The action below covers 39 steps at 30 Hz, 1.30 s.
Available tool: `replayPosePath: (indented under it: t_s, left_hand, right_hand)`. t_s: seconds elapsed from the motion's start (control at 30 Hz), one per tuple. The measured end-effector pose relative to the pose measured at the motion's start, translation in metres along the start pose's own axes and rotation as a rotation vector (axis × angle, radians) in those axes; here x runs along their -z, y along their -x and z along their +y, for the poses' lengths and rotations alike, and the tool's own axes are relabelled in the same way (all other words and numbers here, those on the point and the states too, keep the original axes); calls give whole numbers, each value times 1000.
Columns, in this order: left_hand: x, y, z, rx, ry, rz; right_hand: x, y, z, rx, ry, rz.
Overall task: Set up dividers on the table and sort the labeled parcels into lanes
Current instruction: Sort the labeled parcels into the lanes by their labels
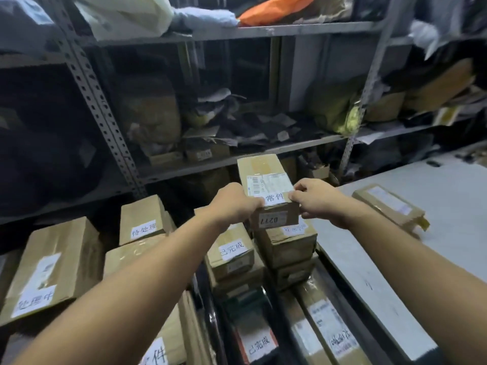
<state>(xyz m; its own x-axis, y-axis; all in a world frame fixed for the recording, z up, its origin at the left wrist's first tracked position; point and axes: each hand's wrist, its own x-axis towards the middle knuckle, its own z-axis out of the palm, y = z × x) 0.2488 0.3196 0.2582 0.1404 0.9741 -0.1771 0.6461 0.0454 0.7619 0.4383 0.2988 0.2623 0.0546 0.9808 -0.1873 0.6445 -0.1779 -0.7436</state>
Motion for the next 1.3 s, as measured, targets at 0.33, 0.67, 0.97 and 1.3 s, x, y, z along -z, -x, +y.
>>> replayPosePath:
  t_s: [0.33, 0.67, 0.97, 1.3]
  left_hand:
    - [-88, -59, -4, 102, -64, 10]
    - [-105, -66, -13, 158, -142, -29]
    - [-1, -22, 36, -102, -270, 24]
    - [184, 103, -79, -267, -228, 282]
  right_hand:
    - [-1, -52, 76, -102, -6, 21]
    - [-9, -59, 96, -103, 69, 11]
    - [-19, -13, 4, 149, 191, 249]
    - [-124, 62, -187, 636, 225, 151]
